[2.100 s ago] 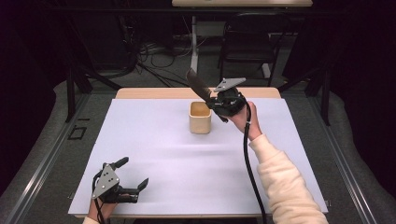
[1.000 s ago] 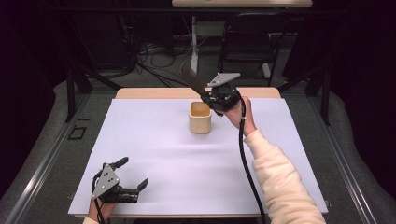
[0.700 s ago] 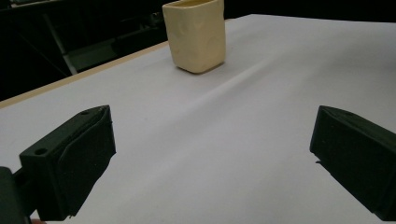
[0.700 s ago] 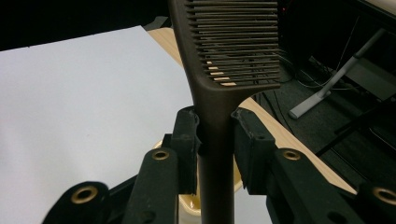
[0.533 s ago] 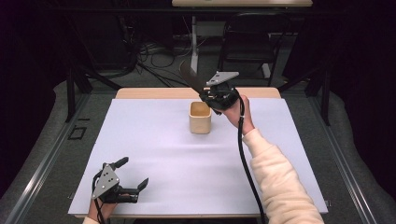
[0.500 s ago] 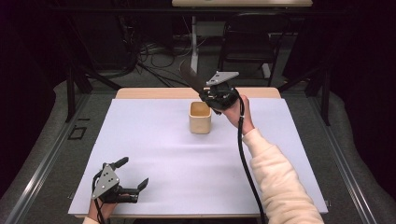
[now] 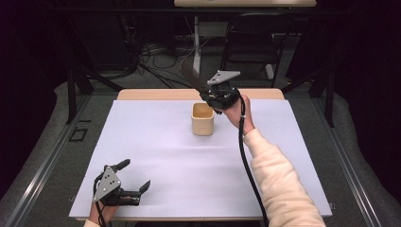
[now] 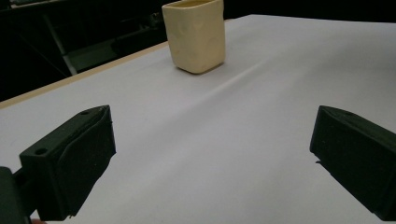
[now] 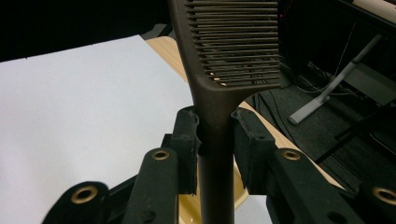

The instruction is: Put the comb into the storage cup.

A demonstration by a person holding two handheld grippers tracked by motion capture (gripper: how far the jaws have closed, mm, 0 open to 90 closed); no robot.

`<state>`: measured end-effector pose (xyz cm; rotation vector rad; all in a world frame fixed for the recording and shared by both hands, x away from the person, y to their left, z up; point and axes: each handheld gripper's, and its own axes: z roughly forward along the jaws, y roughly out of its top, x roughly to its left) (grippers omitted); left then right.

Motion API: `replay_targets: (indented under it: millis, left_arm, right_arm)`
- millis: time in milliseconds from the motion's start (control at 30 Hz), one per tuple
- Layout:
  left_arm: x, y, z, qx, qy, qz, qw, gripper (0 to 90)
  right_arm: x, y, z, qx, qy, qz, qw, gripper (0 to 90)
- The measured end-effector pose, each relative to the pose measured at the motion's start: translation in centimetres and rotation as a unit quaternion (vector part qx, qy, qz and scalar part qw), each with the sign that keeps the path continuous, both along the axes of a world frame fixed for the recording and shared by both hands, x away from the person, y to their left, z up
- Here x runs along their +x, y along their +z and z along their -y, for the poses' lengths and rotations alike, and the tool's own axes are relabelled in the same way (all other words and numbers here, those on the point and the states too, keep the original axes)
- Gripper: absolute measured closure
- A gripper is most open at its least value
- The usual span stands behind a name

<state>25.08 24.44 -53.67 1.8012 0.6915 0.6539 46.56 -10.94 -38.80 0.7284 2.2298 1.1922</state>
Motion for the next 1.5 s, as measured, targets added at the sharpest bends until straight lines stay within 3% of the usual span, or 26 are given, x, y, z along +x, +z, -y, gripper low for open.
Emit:
replay_targets:
  millis: [867, 1500]
  left_arm:
    - [0.0, 0.0, 0.0, -0.001, 0.0, 0.0, 1.0, 0.1]
    - [0.0, 0.0, 0.0, -0.004, 0.001, 0.002, 1.0, 0.1]
  right_arm:
    - [0.9, -0.1, -1.6, 0.015, 0.008, 0.014, 0.9998, 71.2]
    - [1.5, -1.1, -2.4, 0.018, 0.017, 0.003, 0.9997, 71.2]
